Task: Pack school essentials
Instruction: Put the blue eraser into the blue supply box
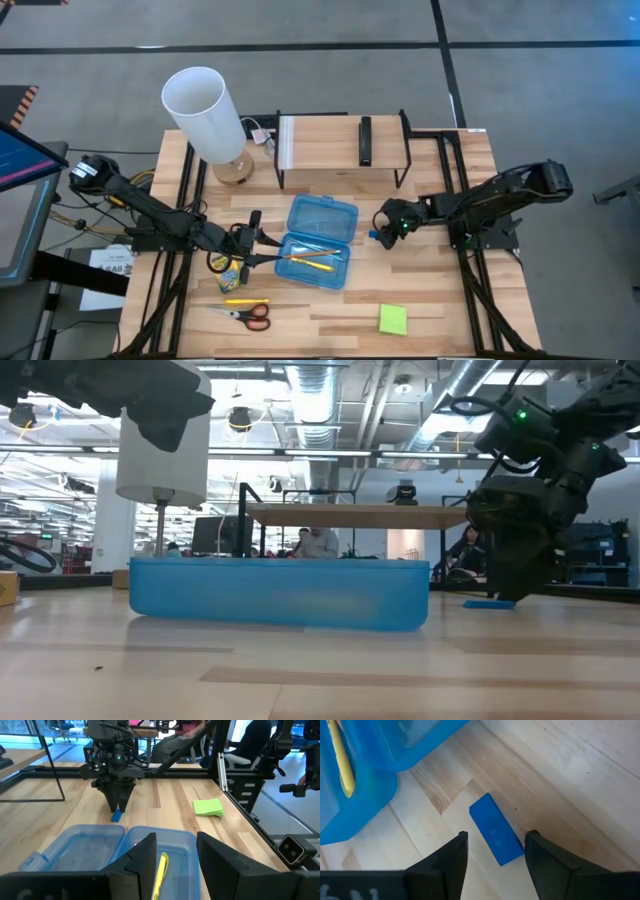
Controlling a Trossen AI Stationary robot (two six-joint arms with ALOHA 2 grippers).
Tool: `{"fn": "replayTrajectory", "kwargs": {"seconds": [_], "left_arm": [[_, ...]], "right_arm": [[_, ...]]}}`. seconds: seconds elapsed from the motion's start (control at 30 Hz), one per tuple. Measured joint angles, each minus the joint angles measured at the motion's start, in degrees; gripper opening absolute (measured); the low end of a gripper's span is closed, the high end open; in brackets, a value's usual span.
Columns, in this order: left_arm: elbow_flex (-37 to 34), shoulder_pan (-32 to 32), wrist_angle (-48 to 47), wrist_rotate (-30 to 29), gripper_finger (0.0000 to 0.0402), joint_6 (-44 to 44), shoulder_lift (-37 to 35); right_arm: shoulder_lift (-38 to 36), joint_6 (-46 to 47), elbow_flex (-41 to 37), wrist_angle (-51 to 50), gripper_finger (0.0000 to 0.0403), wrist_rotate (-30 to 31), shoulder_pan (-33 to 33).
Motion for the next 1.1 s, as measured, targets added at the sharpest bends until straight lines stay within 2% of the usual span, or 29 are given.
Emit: {"fn": "replayTrajectory", "kwargs": {"seconds": [0.23, 0.4, 0.6, 0.87, 1.1], "left_arm": [[0.00, 0.00, -0.04, 0.00, 0.0127, 0.02, 0.00], [0.02, 0.00, -0.07, 0.00, 0.0127, 0.02, 0.00], [0.02, 0.00, -0.08, 0.00, 0.0127, 0.02, 0.00], [0.02, 0.00, -0.07, 0.00, 0.0127, 0.02, 0.00], [0.02, 0.00, -0.06, -0.01, 0.0127, 0.02, 0.00]], "right_arm": [[0.01, 0.80, -0.01, -0.57, 0.0211, -0.02, -0.05], [0.07, 1.02, 2.00, -7.61, 0.0211, 0.28, -0.05], [0.07, 2.37, 3.64, -10.57, 0.0211, 0.41, 1.35], [0.54, 5.28, 3.65, -8.70, 0.0208, 0.72, 2.57], [2.82, 5.30, 3.67, -5.26, 0.0174, 0.58, 2.06]]}}
